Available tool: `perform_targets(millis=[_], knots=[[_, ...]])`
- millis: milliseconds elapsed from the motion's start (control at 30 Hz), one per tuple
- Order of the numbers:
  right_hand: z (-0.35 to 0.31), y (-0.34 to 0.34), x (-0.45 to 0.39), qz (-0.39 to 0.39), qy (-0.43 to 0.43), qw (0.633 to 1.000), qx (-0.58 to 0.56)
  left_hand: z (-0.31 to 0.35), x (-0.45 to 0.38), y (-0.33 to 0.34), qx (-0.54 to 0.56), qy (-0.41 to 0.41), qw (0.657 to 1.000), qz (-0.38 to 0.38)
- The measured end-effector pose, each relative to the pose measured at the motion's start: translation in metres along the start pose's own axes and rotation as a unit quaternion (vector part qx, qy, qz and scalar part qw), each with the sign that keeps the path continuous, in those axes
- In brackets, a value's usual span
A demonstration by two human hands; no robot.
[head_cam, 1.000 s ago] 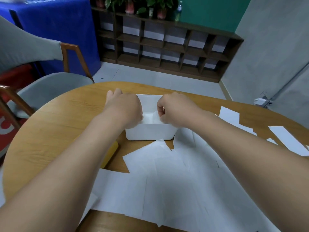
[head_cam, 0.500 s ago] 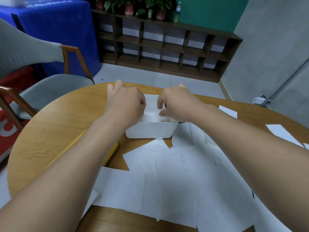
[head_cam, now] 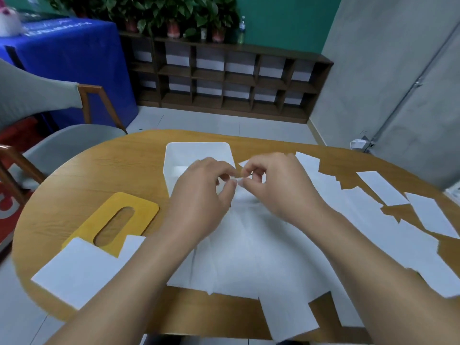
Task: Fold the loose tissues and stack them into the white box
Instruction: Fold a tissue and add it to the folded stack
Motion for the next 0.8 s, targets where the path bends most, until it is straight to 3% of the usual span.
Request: perform_targets(millis=[233, 633, 800], knots=[[0.053, 0.037, 0.081, -0.026, 0.08, 0.992, -0.092, -0.004, 0.065, 0.055, 0.052, -0.058, 0.995, -0.069], [0.075, 0.071, 0.095, -0.003, 0.109, 0.985, -0.131, -0.039, 0.069, 0.092, -0.126, -0.044, 0.984, -0.113], [0.072, 0.076, 0.102, 0.0, 0.095, 0.983, -0.157, -0.037, 0.063, 0.091, -0.142, -0.062, 0.978, -0.142]])
Point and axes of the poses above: each hand's wrist, its own x-axis away from the middle knuckle, its own y-axis out of the palm, z = x × y, the point moved 4 cm from there along -x, towards the middle knuckle, and after that the axes turned 4 degrees about y, right-handed, at the moved point
